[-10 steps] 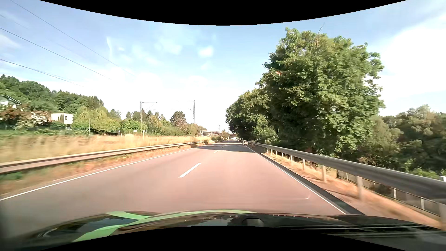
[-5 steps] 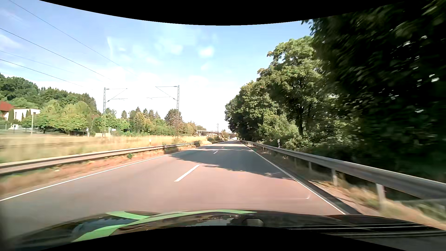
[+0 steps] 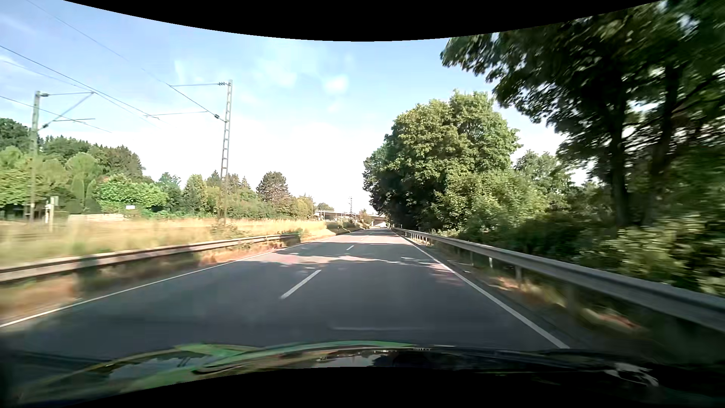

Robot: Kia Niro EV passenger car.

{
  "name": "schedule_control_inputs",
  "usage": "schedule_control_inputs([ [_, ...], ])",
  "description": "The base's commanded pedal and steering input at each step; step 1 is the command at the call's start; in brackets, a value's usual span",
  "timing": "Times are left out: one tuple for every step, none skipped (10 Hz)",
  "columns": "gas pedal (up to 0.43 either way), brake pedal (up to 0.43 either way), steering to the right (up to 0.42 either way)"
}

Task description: Follow the waypoints while adhering to traffic rules and regulations

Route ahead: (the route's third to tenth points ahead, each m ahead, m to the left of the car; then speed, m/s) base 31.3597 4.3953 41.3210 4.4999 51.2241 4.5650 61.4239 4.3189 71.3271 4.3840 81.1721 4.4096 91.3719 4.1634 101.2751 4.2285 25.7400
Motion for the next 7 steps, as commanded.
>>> schedule_control_inputs([
  [0.280, 0.000, -0.002],
  [0.280, 0.000, -0.002],
  [0.280, 0.000, -0.002],
  [0.280, 0.000, -0.002],
  [0.280, 0.000, -0.002],
  [0.280, 0.000, 0.001],
  [0.280, 0.000, 0.002],
])
